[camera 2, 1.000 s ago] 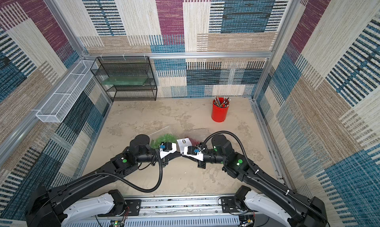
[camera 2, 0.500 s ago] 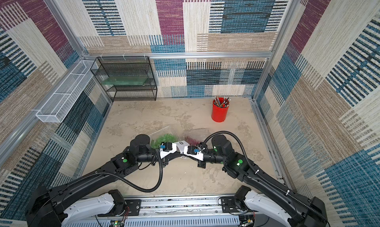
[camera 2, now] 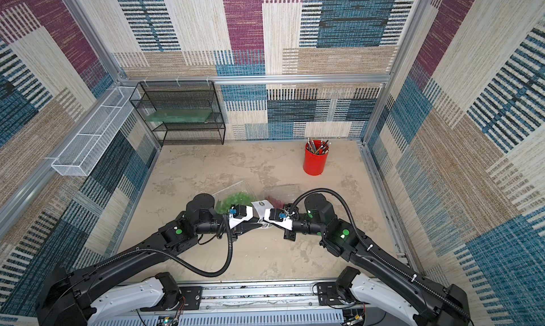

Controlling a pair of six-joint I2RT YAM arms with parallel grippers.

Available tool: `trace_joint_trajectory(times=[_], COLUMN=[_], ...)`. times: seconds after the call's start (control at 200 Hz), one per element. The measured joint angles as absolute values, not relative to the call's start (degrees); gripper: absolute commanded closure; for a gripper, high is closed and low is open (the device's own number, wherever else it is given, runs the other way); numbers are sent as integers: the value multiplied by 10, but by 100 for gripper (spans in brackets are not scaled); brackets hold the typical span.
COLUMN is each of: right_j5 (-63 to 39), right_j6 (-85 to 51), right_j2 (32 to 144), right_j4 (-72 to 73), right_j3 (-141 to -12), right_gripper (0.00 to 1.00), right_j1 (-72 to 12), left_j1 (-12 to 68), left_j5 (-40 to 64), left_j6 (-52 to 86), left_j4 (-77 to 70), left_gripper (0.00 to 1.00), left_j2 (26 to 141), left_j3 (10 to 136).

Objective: Label fruit boxes
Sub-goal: Tear off the label from the label sticker.

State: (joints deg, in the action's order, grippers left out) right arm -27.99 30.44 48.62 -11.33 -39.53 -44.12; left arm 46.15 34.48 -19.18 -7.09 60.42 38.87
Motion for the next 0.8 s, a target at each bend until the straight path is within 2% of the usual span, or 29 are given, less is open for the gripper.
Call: trace_joint_trajectory(times=[0.19,0.336,0.646,0.801], right_j5=[-280,-280,-281,-282], right_j6=[302,300,298,296], right_j2=[484,484,481,481], right_j4=[-113,-113,-105,-101], right_j3=[-395,-395,-395,-395], right_gripper=[98,98,98,98], right_j1=[-439,-439,-438,-437], left_j1=[462,462,462,462], left_j5=[344,337,333,333], left_j6=[-190,-186,-182,-182], left_j4=[-70,-71,-70,-70], left_gripper=[79,84,84,96], left_j2=[598,599,607,608], left_j3=[383,384,386,388])
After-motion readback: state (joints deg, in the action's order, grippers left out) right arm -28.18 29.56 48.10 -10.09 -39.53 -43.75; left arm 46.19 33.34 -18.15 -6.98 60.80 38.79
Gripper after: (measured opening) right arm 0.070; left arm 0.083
